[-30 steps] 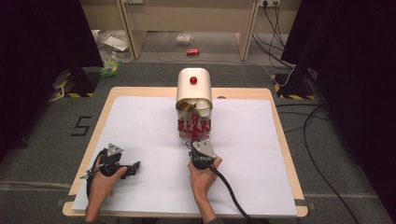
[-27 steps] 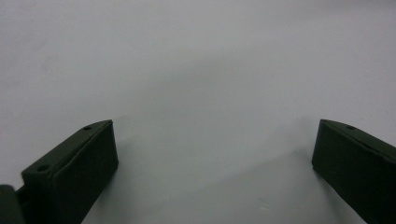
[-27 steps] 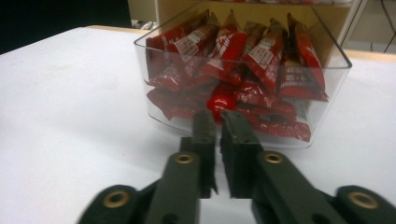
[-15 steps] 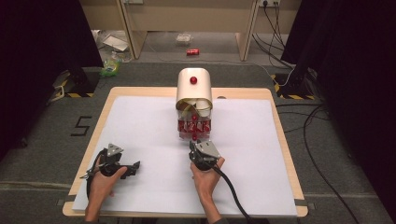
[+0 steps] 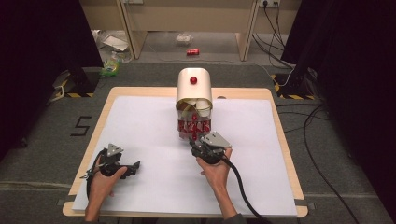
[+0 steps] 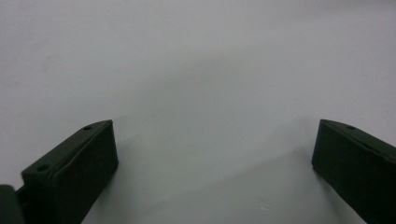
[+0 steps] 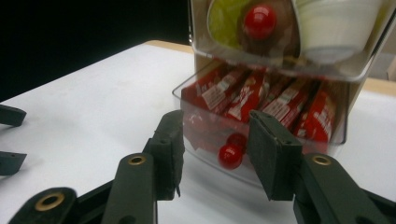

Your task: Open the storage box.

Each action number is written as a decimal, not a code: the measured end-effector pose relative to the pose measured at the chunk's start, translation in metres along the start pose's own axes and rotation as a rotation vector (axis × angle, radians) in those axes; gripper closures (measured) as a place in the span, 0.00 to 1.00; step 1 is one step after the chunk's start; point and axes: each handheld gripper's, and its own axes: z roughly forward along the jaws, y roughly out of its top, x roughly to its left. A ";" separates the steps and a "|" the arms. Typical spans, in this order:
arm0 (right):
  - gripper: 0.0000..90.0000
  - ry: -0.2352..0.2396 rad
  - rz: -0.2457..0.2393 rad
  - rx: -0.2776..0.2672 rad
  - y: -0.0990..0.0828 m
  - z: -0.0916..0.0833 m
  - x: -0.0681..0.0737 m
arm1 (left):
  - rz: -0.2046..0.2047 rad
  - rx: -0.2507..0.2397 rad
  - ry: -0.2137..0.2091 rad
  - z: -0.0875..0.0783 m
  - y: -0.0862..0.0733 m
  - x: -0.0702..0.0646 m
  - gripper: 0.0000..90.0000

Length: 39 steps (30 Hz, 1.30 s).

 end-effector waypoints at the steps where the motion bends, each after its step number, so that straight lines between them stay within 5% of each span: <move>1: 0.62 0.008 -0.018 -0.002 0.003 -0.001 -0.001 | 0.000 0.000 0.000 0.000 0.000 0.000 0.00; 8: 0.60 0.030 -0.109 0.015 0.011 0.007 -0.003 | 0.000 0.000 0.000 0.000 0.000 0.000 0.00; 28: 0.58 0.067 -0.252 0.104 0.022 0.027 -0.025 | -0.001 0.000 -0.001 0.000 0.000 0.000 0.00; 39: 0.58 0.138 -0.272 0.161 0.020 0.028 -0.028 | 0.000 0.000 -0.001 0.000 0.000 0.000 0.00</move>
